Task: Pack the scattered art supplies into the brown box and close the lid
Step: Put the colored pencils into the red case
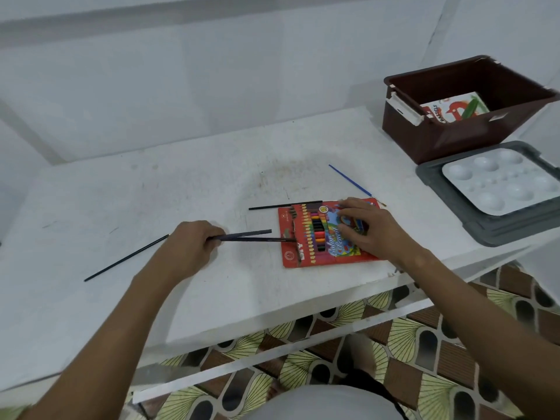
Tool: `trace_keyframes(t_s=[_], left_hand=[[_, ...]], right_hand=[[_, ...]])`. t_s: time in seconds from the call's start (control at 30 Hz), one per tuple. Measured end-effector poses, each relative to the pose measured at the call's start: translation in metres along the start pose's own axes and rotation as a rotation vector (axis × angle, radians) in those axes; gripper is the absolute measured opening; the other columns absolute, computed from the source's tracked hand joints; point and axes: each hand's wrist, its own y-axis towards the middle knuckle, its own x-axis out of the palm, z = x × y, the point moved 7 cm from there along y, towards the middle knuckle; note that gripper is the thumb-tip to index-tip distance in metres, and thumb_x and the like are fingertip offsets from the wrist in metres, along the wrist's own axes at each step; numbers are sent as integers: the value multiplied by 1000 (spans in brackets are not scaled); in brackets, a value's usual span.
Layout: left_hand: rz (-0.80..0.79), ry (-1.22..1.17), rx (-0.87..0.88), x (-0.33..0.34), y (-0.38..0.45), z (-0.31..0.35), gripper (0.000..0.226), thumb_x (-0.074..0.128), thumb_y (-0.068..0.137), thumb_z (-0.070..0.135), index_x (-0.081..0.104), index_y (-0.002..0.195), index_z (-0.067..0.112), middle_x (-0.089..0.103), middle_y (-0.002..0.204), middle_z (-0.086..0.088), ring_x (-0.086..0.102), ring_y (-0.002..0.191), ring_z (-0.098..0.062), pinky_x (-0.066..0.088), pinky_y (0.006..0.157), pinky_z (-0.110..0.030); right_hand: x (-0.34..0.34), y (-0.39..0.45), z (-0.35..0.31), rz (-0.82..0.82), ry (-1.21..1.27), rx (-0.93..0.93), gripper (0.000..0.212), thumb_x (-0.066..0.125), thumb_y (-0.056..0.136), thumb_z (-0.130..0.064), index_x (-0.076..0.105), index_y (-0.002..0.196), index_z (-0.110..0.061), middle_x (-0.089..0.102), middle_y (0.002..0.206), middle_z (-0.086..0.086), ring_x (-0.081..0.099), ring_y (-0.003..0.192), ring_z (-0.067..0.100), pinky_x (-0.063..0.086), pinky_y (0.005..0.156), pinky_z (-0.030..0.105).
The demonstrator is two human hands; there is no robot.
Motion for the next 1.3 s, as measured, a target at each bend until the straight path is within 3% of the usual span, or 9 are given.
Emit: trace_keyframes(t_s=[0.07, 0.13, 0.27, 0.4, 0.6, 0.77, 1.03, 1.17, 1.3], left_hand=[[36, -14, 2, 4, -2, 0, 16, 56, 89, 4, 70, 86, 8, 65, 77, -5, 56, 69, -21, 39, 64, -27], [70, -30, -3, 5, -5, -1, 17, 55, 89, 2, 70, 85, 7, 65, 76, -5, 54, 66, -20, 35, 74, -27], [115, -43, 32, 4, -11, 0, 17, 57, 89, 1, 71, 82, 8, 63, 71, -1, 47, 59, -10, 43, 87, -34], [145, -84, 53, 0, -14, 10, 17, 57, 90, 3, 71, 82, 8, 60, 69, 3, 46, 57, -2, 44, 82, -35], [118, -127, 73, 5, -13, 25, 15, 58, 90, 3, 73, 87, 7, 66, 76, -2, 56, 66, -13, 41, 62, -18], [35, -109, 82, 20, 1, 49, 18, 56, 92, 10, 73, 98, 12, 65, 88, -3, 60, 75, -17, 52, 72, -35], [-112, 110, -8, 30, 13, 48, 24, 47, 98, 22, 68, 108, 17, 48, 101, -2, 55, 76, -17, 45, 67, -25], [-153, 93, -1, 33, 16, 41, 26, 44, 100, 20, 66, 112, 14, 46, 98, -2, 54, 77, -17, 45, 67, -24], [-137, 29, 59, 28, 18, 45, 29, 52, 96, 16, 62, 123, 20, 54, 98, 0, 54, 87, -17, 47, 77, -28]], right_hand=[[-1, -1, 0, 11, 10, 11, 39, 65, 86, -32, 64, 120, -13, 55, 135, -1, 43, 130, 10, 39, 107, 33], [-3, -2, -1, 23, 21, 17, 38, 65, 87, -32, 64, 120, -13, 56, 134, -1, 45, 129, 9, 40, 106, 33], [-4, -3, -4, 39, 20, 17, 37, 65, 87, -30, 64, 119, -12, 57, 132, 0, 47, 125, 7, 42, 104, 31], [-5, -3, -5, 27, 6, 22, 38, 64, 87, -30, 63, 120, -12, 56, 133, 1, 47, 125, 8, 42, 104, 31], [-4, -3, -6, 14, -8, 37, 39, 64, 87, -31, 62, 122, -12, 56, 133, 1, 45, 123, 4, 41, 101, 25], [-5, -3, -8, 15, -4, 28, 37, 65, 87, -27, 63, 120, -10, 57, 133, 3, 44, 123, 5, 42, 104, 31], [-7, -2, -2, -10, -10, -1, 39, 66, 86, -31, 63, 120, -13, 56, 133, -2, 43, 129, 8, 40, 105, 30], [-9, -3, 2, -13, -18, 18, 40, 64, 87, -34, 63, 121, -13, 56, 134, 0, 45, 128, 9, 41, 104, 30], [-6, -4, 6, -21, -11, 34, 40, 64, 87, -34, 62, 122, -15, 54, 136, 0, 44, 130, 11, 41, 105, 32]])
